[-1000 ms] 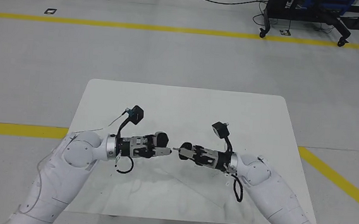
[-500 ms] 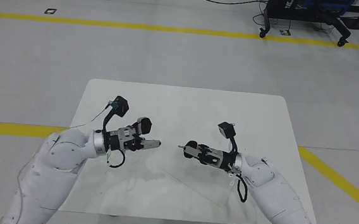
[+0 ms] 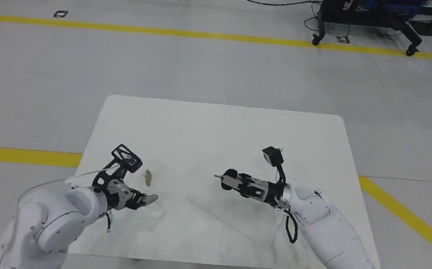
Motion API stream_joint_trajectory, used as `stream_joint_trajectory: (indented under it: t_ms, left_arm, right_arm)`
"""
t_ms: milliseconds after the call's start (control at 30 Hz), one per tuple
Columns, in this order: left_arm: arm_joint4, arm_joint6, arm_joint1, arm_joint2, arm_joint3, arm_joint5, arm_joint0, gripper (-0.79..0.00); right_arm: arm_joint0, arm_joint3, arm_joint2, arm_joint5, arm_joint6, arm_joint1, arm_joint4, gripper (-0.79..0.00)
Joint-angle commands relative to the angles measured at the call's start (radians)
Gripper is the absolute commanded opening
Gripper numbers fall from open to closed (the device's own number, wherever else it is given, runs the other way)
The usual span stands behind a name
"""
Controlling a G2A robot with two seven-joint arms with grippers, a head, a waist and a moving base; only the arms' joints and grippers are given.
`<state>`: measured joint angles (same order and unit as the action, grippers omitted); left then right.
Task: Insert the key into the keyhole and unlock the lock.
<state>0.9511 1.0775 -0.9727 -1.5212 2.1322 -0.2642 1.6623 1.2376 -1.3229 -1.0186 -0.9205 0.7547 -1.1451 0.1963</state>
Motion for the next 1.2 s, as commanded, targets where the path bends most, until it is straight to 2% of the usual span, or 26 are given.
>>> stream_joint_trajectory:
  t_ms: [0,100,167,233,400,467,633,667,700,733,1167]
  left_arm:
    - [0.067,-0.008,-0.005,0.071,-0.050,0.036,-0.032,0.000]
    - [0.128,-0.019,-0.013,0.138,-0.115,0.099,-0.086,0.000]
    - [0.128,-0.045,-0.020,0.167,-0.141,0.135,-0.112,-0.037]
    - [0.127,-0.059,-0.024,0.189,-0.169,0.152,-0.132,-0.151]
    - [0.133,-0.091,-0.033,0.217,-0.235,0.190,-0.180,-0.283]
    - [0.125,-0.108,-0.036,0.219,-0.251,0.196,-0.187,-0.416]
    - [0.133,-0.107,-0.038,0.228,-0.265,0.202,-0.197,-0.499]
    - [0.131,-0.105,-0.039,0.229,-0.266,0.203,-0.199,-0.560]
    - [0.130,-0.104,-0.040,0.230,-0.267,0.205,-0.200,-0.757]
    - [0.132,-0.103,-0.040,0.231,-0.268,0.209,-0.201,-0.785]
    - [0.144,-0.103,-0.042,0.219,-0.257,0.217,-0.190,-0.785]
  right_arm:
    - [0.000,0.000,0.000,0.000,0.000,0.000,0.000,-0.785]
    - [0.000,0.000,0.000,0.000,0.000,0.000,0.000,-0.785]
    - [0.000,0.000,0.000,0.000,0.000,0.000,0.000,-0.785]
    - [0.000,0.000,0.000,0.000,0.000,0.000,0.000,-0.785]
    - [0.000,0.000,0.000,0.000,0.000,0.000,0.000,-0.785]
    - [0.000,0.000,0.000,0.000,0.000,0.000,0.000,-0.785]
    - [0.000,0.000,0.000,0.000,0.000,0.000,0.000,-0.785]
    - [0.000,0.000,0.000,0.000,0.000,0.000,0.000,-0.785]
    - [0.000,0.000,0.000,0.000,0.000,0.000,0.000,-0.785]
    - [0.000,0.000,0.000,0.000,0.000,0.000,0.000,-0.785]
    - [0.000,0.000,0.000,0.000,0.000,0.000,0.000,-0.785]
